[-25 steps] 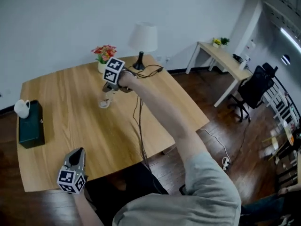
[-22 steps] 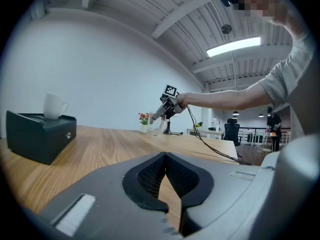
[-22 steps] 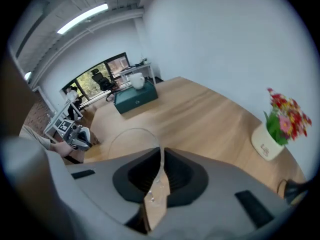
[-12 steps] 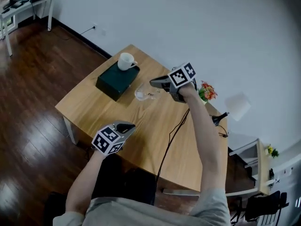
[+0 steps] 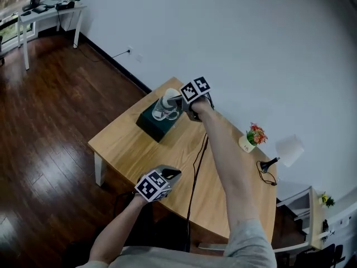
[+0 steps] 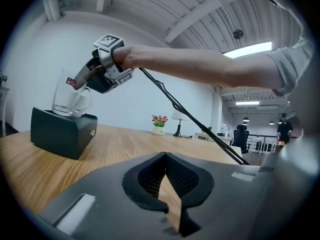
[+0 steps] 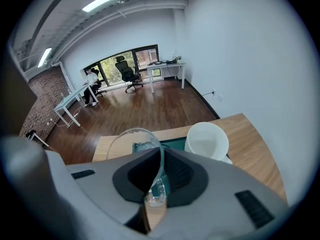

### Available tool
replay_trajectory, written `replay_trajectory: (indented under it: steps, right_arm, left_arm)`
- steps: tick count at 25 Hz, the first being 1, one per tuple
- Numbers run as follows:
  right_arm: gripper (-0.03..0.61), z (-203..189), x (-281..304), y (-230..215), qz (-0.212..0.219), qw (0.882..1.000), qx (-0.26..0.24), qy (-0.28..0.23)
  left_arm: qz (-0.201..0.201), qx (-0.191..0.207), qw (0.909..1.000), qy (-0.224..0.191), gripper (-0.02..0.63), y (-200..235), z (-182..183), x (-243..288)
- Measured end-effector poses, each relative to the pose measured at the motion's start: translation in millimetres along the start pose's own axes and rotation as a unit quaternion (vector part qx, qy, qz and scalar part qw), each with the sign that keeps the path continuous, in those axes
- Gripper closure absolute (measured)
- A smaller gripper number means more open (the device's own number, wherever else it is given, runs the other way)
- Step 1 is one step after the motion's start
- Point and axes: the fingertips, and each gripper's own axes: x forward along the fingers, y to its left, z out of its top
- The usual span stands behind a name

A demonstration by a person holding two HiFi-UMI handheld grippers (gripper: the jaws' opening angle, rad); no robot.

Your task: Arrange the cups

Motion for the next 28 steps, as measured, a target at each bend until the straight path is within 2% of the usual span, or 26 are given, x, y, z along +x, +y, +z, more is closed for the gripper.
replay_trajectory:
  steps: [5, 8, 13, 18, 22, 25, 28]
  right_arm:
    - [0.551, -1, 22, -17, -0.011, 0.999, 0.014, 0.030]
    - [0.549, 4, 26, -18, 0.007, 1.000, 0.027, 0.009]
    - [0.514, 9, 26, -22, -0.020, 1.000, -0.006, -0.022]
    - [0.511, 3, 9, -25, -0.033, 0.998, -0.011, -0.050]
    - [0.511, -4, -10, -24, -0.030, 0.995, -0.022, -0.095]
    - [0.512, 0, -14, -28, -0.034, 0.992, -0.016, -0.117]
    - [0.518, 0, -10, -30, -0.043, 0.992, -0.003, -0.115]
  left_arm:
    - [-0.007, 0.010, 0.9999, 0.007, 0.604, -5, -1, 3]
    - [-0.013, 0.008, 0.9999, 0.006, 0.604, -6, -1, 1]
    - [-0.012, 0.014, 0.9998, 0.007, 0.604, -8, -1, 1]
    - [-0.012, 0.015, 0.9998, 0.007, 0.604, -6, -1, 3]
    - [-0.008, 0.017, 0.9998, 0.008, 0.604, -2, -5, -1]
    - [-0.007, 0.014, 0.9999, 0.006, 0.604, 0, -4, 1]
    - [-0.010, 0.008, 0.9999, 0.003, 0.604, 0, -3, 3]
